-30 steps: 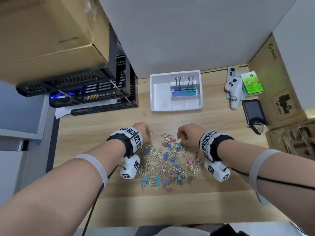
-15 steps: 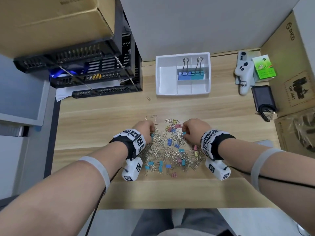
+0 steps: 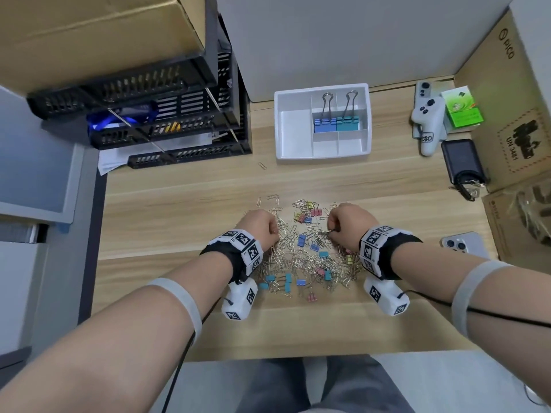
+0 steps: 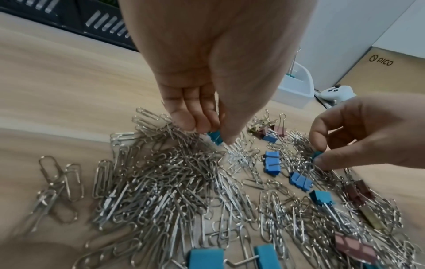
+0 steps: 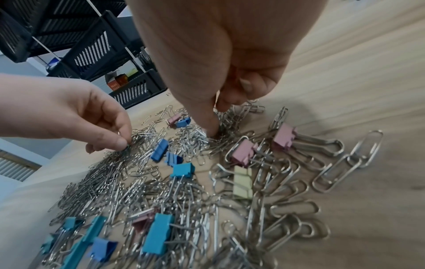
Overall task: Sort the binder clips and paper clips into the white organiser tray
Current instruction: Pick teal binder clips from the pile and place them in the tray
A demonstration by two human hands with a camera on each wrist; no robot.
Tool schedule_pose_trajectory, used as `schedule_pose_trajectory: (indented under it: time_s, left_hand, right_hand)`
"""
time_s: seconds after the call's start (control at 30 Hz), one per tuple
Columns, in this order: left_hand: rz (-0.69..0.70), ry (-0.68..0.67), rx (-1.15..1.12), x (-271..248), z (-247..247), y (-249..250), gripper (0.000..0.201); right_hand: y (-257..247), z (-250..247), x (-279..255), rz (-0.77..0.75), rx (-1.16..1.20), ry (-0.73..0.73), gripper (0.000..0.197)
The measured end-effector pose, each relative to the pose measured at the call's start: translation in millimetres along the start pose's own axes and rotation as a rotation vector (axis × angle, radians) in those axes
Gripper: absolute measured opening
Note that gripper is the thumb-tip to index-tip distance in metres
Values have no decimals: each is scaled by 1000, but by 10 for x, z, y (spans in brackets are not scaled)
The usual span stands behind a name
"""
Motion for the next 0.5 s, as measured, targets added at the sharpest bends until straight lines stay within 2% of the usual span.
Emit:
schedule_pose_trajectory:
  time_s: [0.17,0.27,0.37,0.43,0.5]
  left_hand:
    - [17,48,-55,-102,-63,-26,13]
    - [14,69,-93,-172,-120,-18,12]
    - [8,71,-133,-237,-187,-9,5]
    - [-32,37,-122,-279,-184,-43,10]
    - [-68,-26,-106,-308,-133,-90,19]
  right_hand:
    - [-26,-30,-119,11,40,-22,8]
    - [-50,-108,-180,40,206,2,4]
    - [-57,-157,-185,130,368,-17,9]
    - [-92,-148,-202,168,403,-67,18]
    - [-140,-104,-229,210,569,-131,24]
Point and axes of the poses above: each hand's wrist, its own x-axis towards the middle knuckle, its own z-axis out of the palm, y = z × x, the point moved 4 cm from there along x, towards the middle knuckle, and after that the axes turned 13 degrees about -x, right-handed, at the moved point
